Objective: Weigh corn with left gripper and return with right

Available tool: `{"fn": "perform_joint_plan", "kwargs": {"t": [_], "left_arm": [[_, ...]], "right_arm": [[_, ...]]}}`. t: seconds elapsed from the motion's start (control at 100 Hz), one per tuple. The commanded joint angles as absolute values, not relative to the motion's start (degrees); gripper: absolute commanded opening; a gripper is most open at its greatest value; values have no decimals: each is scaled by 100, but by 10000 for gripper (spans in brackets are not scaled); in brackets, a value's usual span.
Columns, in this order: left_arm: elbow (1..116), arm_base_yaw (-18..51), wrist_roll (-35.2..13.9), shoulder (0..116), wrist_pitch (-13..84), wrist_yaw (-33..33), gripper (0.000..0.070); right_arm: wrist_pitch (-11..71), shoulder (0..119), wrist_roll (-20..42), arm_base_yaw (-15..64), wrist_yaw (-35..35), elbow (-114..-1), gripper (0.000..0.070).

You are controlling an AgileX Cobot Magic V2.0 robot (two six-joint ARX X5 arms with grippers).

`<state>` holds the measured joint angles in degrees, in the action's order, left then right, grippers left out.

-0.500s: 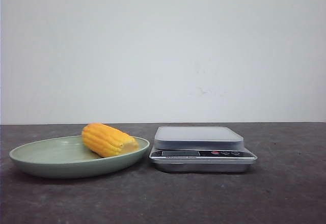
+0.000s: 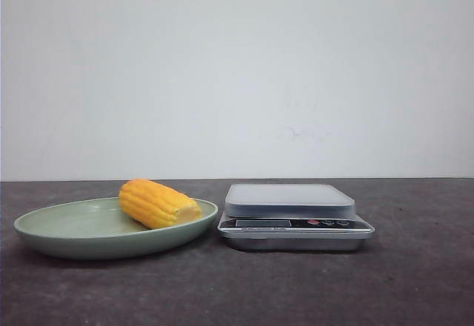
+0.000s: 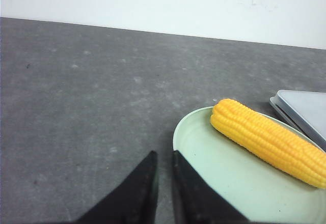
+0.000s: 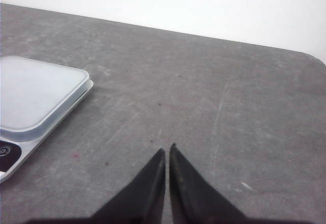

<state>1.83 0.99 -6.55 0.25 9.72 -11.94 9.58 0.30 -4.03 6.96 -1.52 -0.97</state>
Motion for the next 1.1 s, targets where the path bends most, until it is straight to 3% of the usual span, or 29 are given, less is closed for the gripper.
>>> {"fn": "perform_joint_plan", "kwargs": {"t": [0.0,0.23,0.59,1.09], "left_arm": [[80,104,-561,16,934,-1186,0],[80,104,-561,32,919,-1188,0],[80,104,-561,27,913,-1188,0],[80,104,-561,27,913,-1186,0]], "right_arm": [[886,21,-381,692,-150,-78,7],[886,21,-379,735,-152,-78,7],[886,21,-379,1492,-154,-78,7],[886,21,-381,1522,-152,-78,7]]}}
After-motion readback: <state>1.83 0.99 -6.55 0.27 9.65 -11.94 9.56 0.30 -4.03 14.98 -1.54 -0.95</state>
